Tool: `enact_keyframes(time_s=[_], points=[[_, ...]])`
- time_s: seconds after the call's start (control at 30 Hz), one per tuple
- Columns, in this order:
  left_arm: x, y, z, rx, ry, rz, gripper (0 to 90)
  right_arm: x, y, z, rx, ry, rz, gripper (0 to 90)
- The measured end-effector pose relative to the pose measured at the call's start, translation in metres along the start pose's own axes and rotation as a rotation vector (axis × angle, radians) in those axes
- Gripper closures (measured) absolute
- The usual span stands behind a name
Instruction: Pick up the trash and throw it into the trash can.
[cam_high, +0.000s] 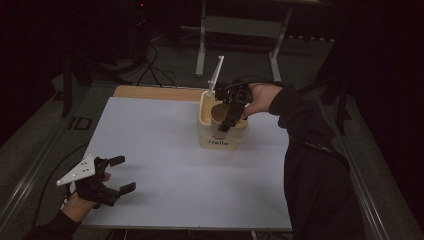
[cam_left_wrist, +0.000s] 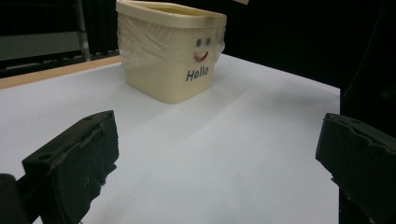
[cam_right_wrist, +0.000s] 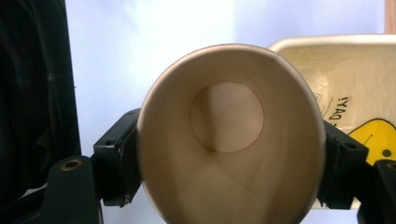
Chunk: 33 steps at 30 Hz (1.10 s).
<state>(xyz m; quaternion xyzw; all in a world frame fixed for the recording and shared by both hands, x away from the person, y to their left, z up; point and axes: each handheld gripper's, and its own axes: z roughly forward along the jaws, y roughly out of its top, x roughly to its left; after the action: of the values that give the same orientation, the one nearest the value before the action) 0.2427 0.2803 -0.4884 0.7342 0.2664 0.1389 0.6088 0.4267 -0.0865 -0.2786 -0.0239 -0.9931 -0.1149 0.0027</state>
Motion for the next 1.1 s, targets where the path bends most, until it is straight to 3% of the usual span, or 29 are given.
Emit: enact_keyframes(time_s=[1.1], points=[[0.0,-0.002,-0.001,0.006,-0.005,-0.009,0.4,-0.042,0.011,-0.04,-0.039,-0.03,0.01,23.9]])
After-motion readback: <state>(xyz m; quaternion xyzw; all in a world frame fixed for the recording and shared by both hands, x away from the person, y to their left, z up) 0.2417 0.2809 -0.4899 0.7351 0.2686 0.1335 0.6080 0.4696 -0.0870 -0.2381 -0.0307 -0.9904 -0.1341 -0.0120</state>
